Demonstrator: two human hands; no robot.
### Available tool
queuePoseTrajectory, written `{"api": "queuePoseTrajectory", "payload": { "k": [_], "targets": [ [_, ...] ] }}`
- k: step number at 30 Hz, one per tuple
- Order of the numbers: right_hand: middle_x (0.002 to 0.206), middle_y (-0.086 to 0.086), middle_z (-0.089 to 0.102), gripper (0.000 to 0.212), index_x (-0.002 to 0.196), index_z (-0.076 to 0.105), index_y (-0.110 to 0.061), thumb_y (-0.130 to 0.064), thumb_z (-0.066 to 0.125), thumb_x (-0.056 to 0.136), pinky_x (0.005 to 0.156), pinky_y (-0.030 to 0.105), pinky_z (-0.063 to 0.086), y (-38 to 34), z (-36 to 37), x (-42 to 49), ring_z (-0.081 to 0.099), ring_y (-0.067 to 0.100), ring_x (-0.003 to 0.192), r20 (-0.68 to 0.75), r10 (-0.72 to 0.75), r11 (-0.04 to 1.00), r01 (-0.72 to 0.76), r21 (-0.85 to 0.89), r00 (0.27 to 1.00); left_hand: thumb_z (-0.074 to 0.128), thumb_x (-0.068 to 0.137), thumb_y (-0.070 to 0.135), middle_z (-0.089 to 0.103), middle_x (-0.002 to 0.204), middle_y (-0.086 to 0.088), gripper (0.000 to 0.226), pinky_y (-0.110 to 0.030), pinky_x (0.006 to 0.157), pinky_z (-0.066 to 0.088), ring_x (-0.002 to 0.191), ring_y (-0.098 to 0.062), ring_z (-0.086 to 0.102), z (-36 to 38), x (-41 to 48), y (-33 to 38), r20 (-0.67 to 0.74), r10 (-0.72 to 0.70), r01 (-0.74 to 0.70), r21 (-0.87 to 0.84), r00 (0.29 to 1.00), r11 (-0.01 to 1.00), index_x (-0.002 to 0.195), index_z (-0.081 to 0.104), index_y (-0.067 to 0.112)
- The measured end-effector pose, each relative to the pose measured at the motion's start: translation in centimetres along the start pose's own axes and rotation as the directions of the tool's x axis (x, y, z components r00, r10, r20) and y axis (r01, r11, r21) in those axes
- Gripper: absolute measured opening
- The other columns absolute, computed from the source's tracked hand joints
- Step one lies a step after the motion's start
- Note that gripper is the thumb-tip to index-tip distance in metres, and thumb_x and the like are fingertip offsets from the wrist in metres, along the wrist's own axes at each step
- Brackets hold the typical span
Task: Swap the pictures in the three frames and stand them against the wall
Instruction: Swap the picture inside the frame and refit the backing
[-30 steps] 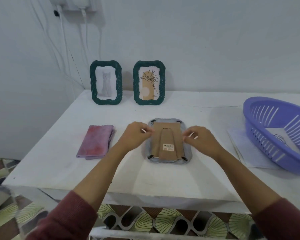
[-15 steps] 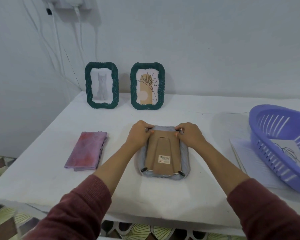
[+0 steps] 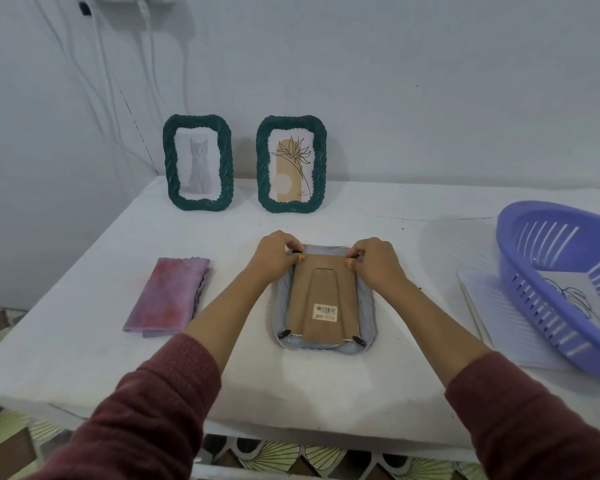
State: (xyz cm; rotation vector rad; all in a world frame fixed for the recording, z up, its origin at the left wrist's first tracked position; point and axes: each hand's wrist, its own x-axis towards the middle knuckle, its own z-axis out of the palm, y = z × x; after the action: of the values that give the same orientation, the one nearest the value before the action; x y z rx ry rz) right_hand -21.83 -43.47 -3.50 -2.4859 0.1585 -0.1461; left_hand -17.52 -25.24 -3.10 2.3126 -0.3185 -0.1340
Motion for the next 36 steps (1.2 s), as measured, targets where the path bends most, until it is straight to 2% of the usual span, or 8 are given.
{"api": "queuePoseTrajectory", "payload": {
  "k": [9, 13, 17, 21, 24, 26, 32, 36],
  "targets": [
    [0.099, 0.018, 0.070, 0.017, 0.093, 0.072, 0.000, -0.004, 0.058, 0.085, 0.074, 0.023, 0.039, 0.0, 0.3, -0.5, 0.062, 0.027, 0.094, -0.032, 0.020, 0.999, -0.019, 0.050, 0.999, 0.066, 0.082, 0.009, 0.063, 0.109, -0.014, 0.014, -0.006, 0.063, 0.032, 0.083, -0.012, 0.046, 0.3, -0.1, -0.1, -0.052, -0.014, 0.013, -0.024, 0.999, 1.000, 0.092, 0.069, 0.000],
    [0.105, 0.015, 0.069, 0.020, 0.101, 0.070, -0.002, -0.006, 0.058, 0.086, 0.071, 0.014, 0.032, 0.0, -0.3, -0.9, 0.054, 0.015, 0.087, -0.024, 0.040, 0.991, -0.037, 0.130, 0.999, 0.061, 0.087, 0.015, 0.063, 0.112, -0.012, 0.017, -0.012, 0.068, 0.037, 0.086, -0.014, 0.049, 0.6, -0.9, -0.3, -0.112, -0.026, 0.019, -0.069, 0.993, 0.997, 0.100, 0.068, 0.005],
    [0.108, 0.016, 0.067, 0.024, 0.107, 0.068, -0.005, -0.004, 0.058, 0.086, 0.077, 0.019, 0.041, 0.7, -1.7, -1.7, 0.058, 0.018, 0.094, -0.017, 0.123, 0.946, -0.113, 0.304, 0.992, 0.058, 0.089, 0.014, 0.065, 0.101, -0.011, 0.018, -0.023, 0.079, 0.040, 0.085, -0.016, 0.053, 0.3, -2.2, -0.7, -0.220, -0.103, 0.076, -0.130, 0.970, 0.989, 0.098, 0.069, 0.002],
    [0.096, 0.022, 0.070, 0.013, 0.087, 0.071, 0.005, -0.002, 0.062, 0.079, 0.059, 0.020, 0.040, 0.8, -1.7, -3.0, 0.055, 0.016, 0.078, 0.005, 0.150, 0.962, -0.147, 0.232, 0.989, 0.060, 0.085, 0.011, 0.061, 0.075, -0.008, 0.016, -0.014, 0.057, 0.039, 0.063, -0.012, 0.050, 0.2, -3.5, -1.0, -0.156, -0.128, 0.121, -0.057, 0.979, 0.991, 0.081, 0.071, 0.001],
    [0.077, 0.030, 0.063, 0.023, 0.083, 0.067, 0.015, -0.007, 0.066, 0.077, 0.043, 0.009, 0.031, 0.7, -1.2, -3.7, 0.048, 0.017, 0.062, 0.013, 0.164, 0.969, -0.164, 0.183, 0.986, 0.062, 0.083, 0.011, 0.051, 0.060, -0.013, 0.022, -0.008, 0.041, 0.033, 0.048, -0.012, 0.038, 0.6, -4.1, -1.1, -0.125, -0.140, 0.137, -0.035, 0.982, 0.990, 0.063, 0.062, 0.003],
    [0.068, 0.022, 0.057, 0.026, 0.084, 0.066, 0.016, -0.008, 0.066, 0.076, 0.040, 0.008, 0.032, 0.4, -0.9, -4.0, 0.046, 0.017, 0.060, 0.016, 0.169, 0.970, -0.169, 0.173, 0.986, 0.063, 0.083, 0.011, 0.050, 0.053, -0.006, 0.025, -0.007, 0.042, 0.035, 0.046, -0.009, 0.039, 0.9, -4.5, -0.9, -0.114, -0.136, 0.133, -0.039, 0.984, 0.990, 0.059, 0.060, 0.004],
    [0.090, 0.020, 0.071, 0.017, 0.083, 0.072, 0.006, -0.010, 0.067, 0.079, 0.049, 0.005, 0.033, 0.0, -0.6, -4.8, 0.057, 0.018, 0.075, -0.025, 0.155, 0.973, -0.148, 0.178, 0.988, 0.061, 0.085, 0.011, 0.057, 0.072, -0.009, 0.016, -0.021, 0.059, 0.040, 0.070, -0.020, 0.052, 1.3, -5.4, -0.4, -0.131, -0.121, 0.114, -0.061, 0.984, 0.992, 0.069, 0.058, 0.010],
    [0.091, 0.021, 0.071, 0.016, 0.085, 0.072, 0.006, -0.009, 0.065, 0.080, 0.056, 0.018, 0.038, -0.4, -0.5, -5.2, 0.057, 0.019, 0.077, -0.038, 0.161, 0.968, -0.150, 0.202, 0.986, 0.060, 0.086, 0.012, 0.055, 0.076, -0.008, 0.015, -0.025, 0.069, 0.040, 0.074, -0.018, 0.050, 1.3, -5.9, -0.2, -0.120, -0.154, 0.138, -0.128, 0.981, 0.982, 0.072, 0.056, 0.011]
  ]
}}
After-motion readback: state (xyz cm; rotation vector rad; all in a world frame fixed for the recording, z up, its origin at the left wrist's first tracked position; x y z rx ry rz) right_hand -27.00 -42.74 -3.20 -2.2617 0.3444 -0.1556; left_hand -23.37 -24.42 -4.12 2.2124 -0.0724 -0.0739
